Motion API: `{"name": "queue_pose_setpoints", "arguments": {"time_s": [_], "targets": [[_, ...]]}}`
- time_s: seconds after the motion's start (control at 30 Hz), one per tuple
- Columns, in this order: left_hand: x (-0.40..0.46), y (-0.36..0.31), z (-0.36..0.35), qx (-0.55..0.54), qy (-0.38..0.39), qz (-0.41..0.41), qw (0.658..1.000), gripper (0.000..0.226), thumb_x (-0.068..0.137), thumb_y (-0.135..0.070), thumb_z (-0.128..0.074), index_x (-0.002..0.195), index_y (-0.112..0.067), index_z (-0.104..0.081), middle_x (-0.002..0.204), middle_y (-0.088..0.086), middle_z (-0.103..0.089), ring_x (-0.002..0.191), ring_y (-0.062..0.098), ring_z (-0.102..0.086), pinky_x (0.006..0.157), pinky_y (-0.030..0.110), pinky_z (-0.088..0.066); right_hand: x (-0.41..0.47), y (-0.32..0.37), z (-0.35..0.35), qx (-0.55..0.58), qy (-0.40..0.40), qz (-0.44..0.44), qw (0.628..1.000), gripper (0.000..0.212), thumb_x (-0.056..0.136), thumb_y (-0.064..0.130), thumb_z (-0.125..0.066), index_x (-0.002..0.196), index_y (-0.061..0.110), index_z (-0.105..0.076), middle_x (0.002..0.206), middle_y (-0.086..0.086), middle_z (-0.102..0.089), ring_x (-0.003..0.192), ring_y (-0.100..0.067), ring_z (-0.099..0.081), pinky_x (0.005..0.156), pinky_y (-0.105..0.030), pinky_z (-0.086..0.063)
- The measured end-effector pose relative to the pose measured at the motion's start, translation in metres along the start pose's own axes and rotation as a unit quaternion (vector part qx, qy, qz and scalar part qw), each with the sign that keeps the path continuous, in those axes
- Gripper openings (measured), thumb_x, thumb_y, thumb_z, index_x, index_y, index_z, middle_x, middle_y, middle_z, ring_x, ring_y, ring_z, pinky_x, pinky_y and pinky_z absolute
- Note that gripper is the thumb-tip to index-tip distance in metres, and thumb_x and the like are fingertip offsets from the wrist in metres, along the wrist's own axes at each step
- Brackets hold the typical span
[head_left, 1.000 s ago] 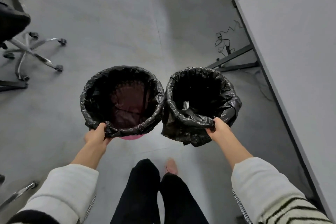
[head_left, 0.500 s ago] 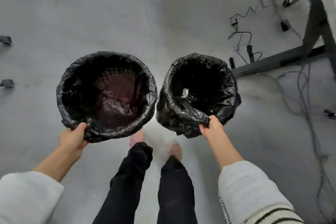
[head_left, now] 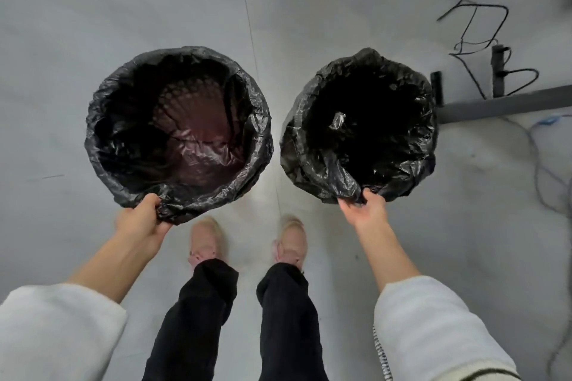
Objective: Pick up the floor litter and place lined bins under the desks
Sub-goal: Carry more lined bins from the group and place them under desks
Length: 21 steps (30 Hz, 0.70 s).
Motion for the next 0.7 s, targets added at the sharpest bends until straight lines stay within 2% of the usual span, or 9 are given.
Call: {"name": "queue_pose_setpoints", "arguments": {"time_s": [0.07,0.17,0.27,0.33,0.4,0.43,0.53,0.63,0.7], "targets": [[0.004,0.004,-0.002,0.01,0.0,0.011,1.0,0.018,0.088,0.004,-0.042,0.077,-0.009,-0.048,0.082,0.006,-0.057,0.074,0.013,-0.058,0.066,0.029,-0.058,0.01,0.008,-0.003,0.019,0.001,0.004,1.0,0.015,0.101,0.014,-0.035,0.11,0.005,-0.044,0.146,-0.016,-0.04,0.135,-0.03,-0.04,0.109,-0.043,-0.033],[0.012,0.007,0.002,0.034,-0.004,0.013,0.999,0.017,0.09,0.001,-0.044,0.079,-0.011,-0.048,0.085,0.005,-0.057,0.075,0.013,-0.058,0.082,0.032,-0.048,0.023,0.01,-0.006,0.016,0.011,0.005,1.0,0.018,0.101,0.017,-0.038,0.098,0.004,-0.049,0.146,-0.015,-0.041,0.135,-0.026,-0.041,0.109,-0.04,-0.035],[0.021,0.007,0.012,0.059,-0.001,0.006,0.998,0.016,0.089,0.0,-0.044,0.08,-0.012,-0.049,0.086,0.004,-0.058,0.076,0.013,-0.058,0.087,0.035,-0.048,0.017,0.002,-0.007,0.005,0.001,-0.006,1.0,0.018,0.098,0.024,-0.047,0.096,0.006,-0.051,0.146,-0.014,-0.041,0.134,-0.025,-0.042,0.11,-0.038,-0.036],[0.023,0.004,0.018,0.072,0.008,0.004,0.997,0.013,0.088,0.0,-0.045,0.086,-0.011,-0.051,0.097,0.008,-0.061,0.082,0.015,-0.061,0.084,0.036,-0.054,-0.001,0.0,-0.007,-0.036,-0.008,-0.002,0.999,0.03,0.095,0.031,-0.052,0.115,0.01,-0.051,0.15,-0.013,-0.034,0.138,-0.024,-0.036,0.114,-0.039,-0.032],[0.022,-0.004,0.023,0.082,0.004,-0.007,0.997,0.021,0.087,0.0,-0.045,0.106,-0.006,-0.053,0.119,0.013,-0.06,0.098,0.022,-0.063,0.081,0.037,-0.055,-0.025,-0.006,-0.008,-0.102,-0.036,0.004,0.994,0.061,0.093,0.036,-0.054,0.145,0.014,-0.03,0.157,-0.01,-0.019,0.144,-0.024,-0.025,0.116,-0.041,-0.027],[0.019,-0.008,0.025,0.081,-0.002,-0.009,0.997,0.029,0.087,-0.001,-0.046,0.115,-0.005,-0.051,0.125,0.014,-0.058,0.106,0.026,-0.061,0.083,0.039,-0.053,-0.038,-0.01,-0.009,-0.128,-0.051,0.003,0.99,0.068,0.093,0.036,-0.053,0.149,0.013,-0.021,0.158,-0.01,-0.015,0.145,-0.025,-0.023,0.115,-0.041,-0.027],[-0.001,-0.03,0.032,0.09,-0.027,-0.018,0.995,0.03,0.087,-0.004,-0.049,0.117,-0.007,-0.049,0.123,0.013,-0.058,0.105,0.026,-0.059,0.079,0.039,-0.052,-0.088,-0.026,-0.025,-0.229,-0.038,-0.008,0.973,0.06,0.097,0.027,-0.048,0.148,0.009,-0.022,0.155,-0.015,-0.023,0.141,-0.028,-0.031,0.11,-0.041,-0.033],[-0.032,-0.063,0.048,0.105,-0.032,-0.026,0.994,0.038,0.086,-0.008,-0.052,0.124,-0.004,-0.051,0.126,0.015,-0.058,0.099,0.027,-0.059,0.082,0.038,-0.051,-0.154,-0.04,-0.061,-0.376,0.021,0.034,0.926,0.046,0.099,0.021,-0.044,0.141,0.004,-0.034,0.146,-0.018,-0.04,0.133,-0.03,-0.044,0.108,-0.041,-0.038],[-0.054,-0.095,0.06,0.122,-0.018,-0.044,0.991,0.033,0.085,-0.01,-0.054,0.117,-0.007,-0.053,0.124,0.016,-0.059,0.094,0.026,-0.058,0.08,0.037,-0.051,-0.198,-0.049,-0.089,-0.449,0.047,0.065,0.89,0.042,0.099,0.021,-0.045,0.136,0.003,-0.039,0.141,-0.019,-0.047,0.129,-0.032,-0.048,0.108,-0.042,-0.04]]}}
Point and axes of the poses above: each hand's wrist, its own x-axis towards the middle knuckle, its own z-axis out of the back of the hand, y = z × x, the point moved 5 cm from there along x, towards the middle knuckle
